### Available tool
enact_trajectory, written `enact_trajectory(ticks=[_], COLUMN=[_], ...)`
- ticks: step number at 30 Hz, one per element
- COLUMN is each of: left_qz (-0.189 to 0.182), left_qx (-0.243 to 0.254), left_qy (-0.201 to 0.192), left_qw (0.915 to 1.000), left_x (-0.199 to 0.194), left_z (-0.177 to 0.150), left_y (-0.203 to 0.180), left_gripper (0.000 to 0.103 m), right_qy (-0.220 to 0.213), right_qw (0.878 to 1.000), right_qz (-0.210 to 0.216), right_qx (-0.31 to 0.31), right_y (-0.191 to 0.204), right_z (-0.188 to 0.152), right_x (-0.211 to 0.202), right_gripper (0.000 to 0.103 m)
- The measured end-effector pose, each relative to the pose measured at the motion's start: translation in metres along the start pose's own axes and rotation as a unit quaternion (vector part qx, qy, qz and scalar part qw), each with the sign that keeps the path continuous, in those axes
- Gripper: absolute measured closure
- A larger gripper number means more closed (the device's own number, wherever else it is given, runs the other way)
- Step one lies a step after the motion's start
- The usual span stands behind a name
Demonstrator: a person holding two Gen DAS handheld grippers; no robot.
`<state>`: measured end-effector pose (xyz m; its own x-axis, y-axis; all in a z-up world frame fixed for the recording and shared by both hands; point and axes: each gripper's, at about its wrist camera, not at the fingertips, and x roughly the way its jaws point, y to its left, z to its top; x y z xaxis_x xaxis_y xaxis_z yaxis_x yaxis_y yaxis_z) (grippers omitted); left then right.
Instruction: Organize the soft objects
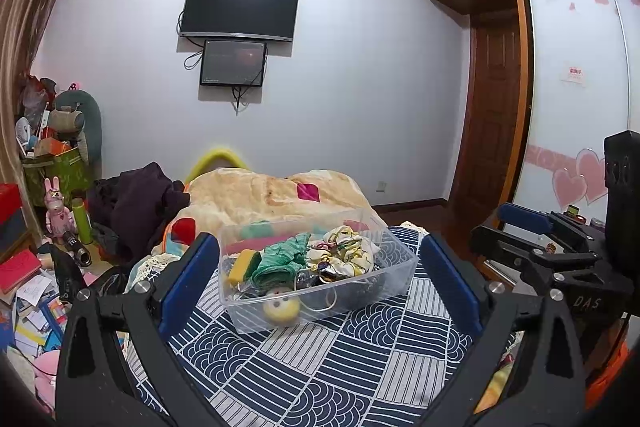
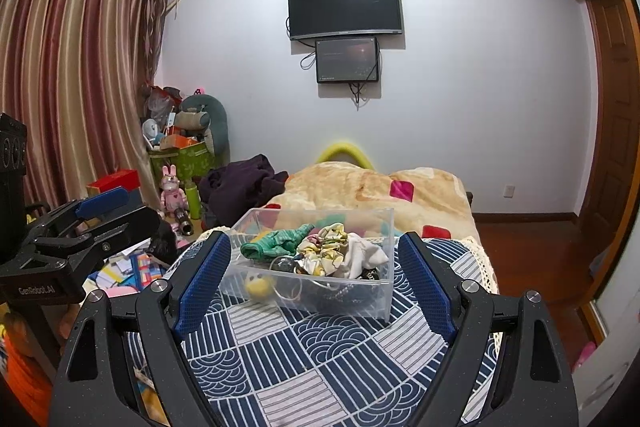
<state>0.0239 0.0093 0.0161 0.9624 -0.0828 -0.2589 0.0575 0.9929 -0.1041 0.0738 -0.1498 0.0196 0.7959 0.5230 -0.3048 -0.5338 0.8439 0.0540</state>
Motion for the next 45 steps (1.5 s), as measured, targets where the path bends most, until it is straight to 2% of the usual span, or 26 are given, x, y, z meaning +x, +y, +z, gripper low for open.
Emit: enact_trajectory(ticks=[45], left_qz=[-0.015], left_qx=[0.004], left_qy=[0.009], left_qw=[0.9998], left_x=[0.0000], left_z=[-0.0019], left_y=[-0.0034], left_gripper=[0.001], right_qy=[0.003], right_qw=[1.000], right_qz=[0.000], right_qx=[0.001], right_y=[0.0034], right_z=[0.0001], right_x=[-0.0013], right_gripper=[0.018])
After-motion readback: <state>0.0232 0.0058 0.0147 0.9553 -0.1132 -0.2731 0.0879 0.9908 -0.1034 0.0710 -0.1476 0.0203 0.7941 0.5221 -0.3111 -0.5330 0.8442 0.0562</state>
